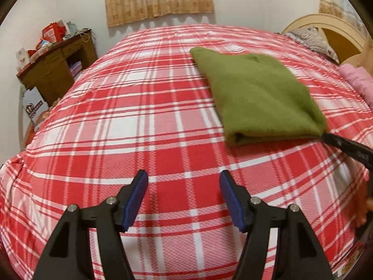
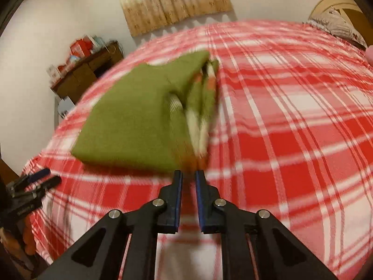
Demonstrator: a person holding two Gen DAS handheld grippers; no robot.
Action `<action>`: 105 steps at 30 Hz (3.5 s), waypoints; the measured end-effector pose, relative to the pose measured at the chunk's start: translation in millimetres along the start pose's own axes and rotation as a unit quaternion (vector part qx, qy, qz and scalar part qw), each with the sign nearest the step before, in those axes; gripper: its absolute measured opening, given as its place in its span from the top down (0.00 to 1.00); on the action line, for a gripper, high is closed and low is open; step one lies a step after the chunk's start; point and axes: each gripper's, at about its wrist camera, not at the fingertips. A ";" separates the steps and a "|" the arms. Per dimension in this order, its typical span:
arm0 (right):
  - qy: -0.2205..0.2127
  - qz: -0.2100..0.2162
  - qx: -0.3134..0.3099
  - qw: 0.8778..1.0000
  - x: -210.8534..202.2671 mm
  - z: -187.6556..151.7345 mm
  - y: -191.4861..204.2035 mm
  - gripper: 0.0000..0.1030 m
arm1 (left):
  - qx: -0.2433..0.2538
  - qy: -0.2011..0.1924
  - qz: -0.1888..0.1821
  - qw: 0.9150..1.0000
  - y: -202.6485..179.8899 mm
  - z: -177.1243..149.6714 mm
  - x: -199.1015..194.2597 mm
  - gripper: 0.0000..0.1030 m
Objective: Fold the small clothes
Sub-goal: 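Grasp the folded sweater bundle edge with the right tool, then grasp the bundle with the left tool while the right tool holds it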
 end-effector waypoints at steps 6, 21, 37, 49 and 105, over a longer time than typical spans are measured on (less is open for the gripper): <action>-0.094 -0.013 -0.039 0.995 -53.2 6.2 22.5 0.87 | 0.011 0.003 0.041 0.999 2.1 2.4 4.9 0.36; -0.059 -0.025 -0.085 0.994 52.3 42.5 65.0 0.92 | 0.014 -0.002 0.099 0.995 14.6 20.5 4.7 0.22; -0.038 0.031 0.027 0.998 12.7 34.8 32.0 0.86 | -0.033 -0.008 0.021 0.999 30.1 28.2 27.7 0.21; -0.074 0.088 0.100 0.988 14.6 105.7 -0.3 0.27 | -0.098 -0.073 -0.093 0.988 58.0 107.5 66.4 0.21; 0.035 0.116 0.079 0.989 81.1 89.6 14.4 0.48 | -0.035 0.007 -0.135 0.990 4.1 129.8 111.1 0.35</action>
Point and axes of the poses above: each gripper's, at about its wrist camera, not at the fingertips, and x roughly the way its jaws point, y to its left, z to its top, and after that the axes turned 14 degrees about x, right-handed
